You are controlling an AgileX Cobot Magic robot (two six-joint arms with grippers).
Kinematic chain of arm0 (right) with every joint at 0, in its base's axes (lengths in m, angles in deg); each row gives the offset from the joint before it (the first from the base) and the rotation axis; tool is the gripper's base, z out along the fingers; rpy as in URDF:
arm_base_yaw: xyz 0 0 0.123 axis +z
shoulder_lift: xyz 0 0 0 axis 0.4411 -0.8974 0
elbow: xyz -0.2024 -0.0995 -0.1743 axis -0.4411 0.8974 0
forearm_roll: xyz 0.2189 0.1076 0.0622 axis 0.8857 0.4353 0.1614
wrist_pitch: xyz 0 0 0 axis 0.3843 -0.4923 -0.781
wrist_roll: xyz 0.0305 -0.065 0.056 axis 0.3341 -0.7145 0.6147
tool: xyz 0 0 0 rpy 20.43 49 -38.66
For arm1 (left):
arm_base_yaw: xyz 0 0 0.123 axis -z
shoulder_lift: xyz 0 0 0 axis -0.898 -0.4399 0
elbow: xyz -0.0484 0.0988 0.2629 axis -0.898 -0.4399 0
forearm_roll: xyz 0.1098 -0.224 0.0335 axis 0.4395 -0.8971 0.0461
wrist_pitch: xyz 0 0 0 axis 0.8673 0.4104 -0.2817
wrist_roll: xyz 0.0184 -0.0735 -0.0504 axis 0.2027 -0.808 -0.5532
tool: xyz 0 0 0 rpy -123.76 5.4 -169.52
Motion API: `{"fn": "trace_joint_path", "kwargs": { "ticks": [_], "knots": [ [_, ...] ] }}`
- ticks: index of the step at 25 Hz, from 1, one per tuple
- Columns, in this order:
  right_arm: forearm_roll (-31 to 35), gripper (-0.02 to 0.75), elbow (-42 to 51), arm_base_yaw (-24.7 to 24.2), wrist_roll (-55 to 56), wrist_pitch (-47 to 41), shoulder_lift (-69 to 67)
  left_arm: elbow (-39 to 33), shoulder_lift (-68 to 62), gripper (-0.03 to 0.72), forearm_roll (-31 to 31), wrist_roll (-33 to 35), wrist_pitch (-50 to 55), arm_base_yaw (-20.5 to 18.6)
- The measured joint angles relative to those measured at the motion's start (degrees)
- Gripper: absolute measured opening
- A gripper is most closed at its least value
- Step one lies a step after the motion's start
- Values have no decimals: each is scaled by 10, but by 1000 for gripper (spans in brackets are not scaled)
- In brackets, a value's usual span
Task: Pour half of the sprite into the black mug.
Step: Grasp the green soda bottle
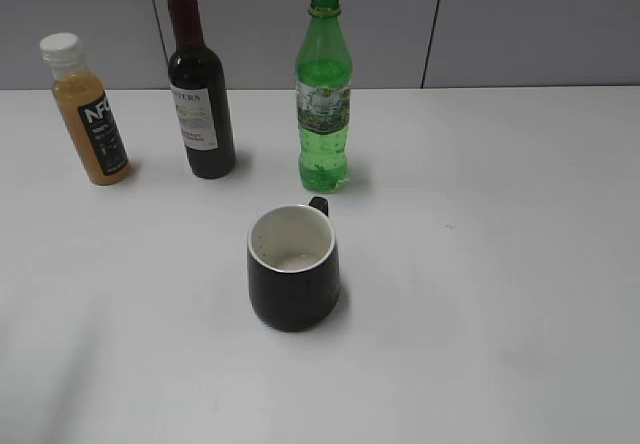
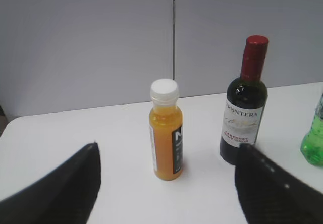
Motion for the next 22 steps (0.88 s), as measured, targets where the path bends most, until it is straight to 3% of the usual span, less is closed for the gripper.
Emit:
{"fn": "trace_joint_path", "kwargs": {
  "ticks": [9,13,16,19,22],
  "knots": [
    [0,592,0,0,0,0,0,0,-158,622,18,2,-171,126],
    [0,592,0,0,0,0,0,0,-235,619,40,-10,-246,159],
    [0,592,0,0,0,0,0,0,-292,619,133,-115,-300,164],
    [0,592,0,0,0,0,0,0,-348,617,305,-283,-378,163],
    [0,592,0,0,0,0,0,3,-402,615,383,-355,-467,157]
  ]
}}
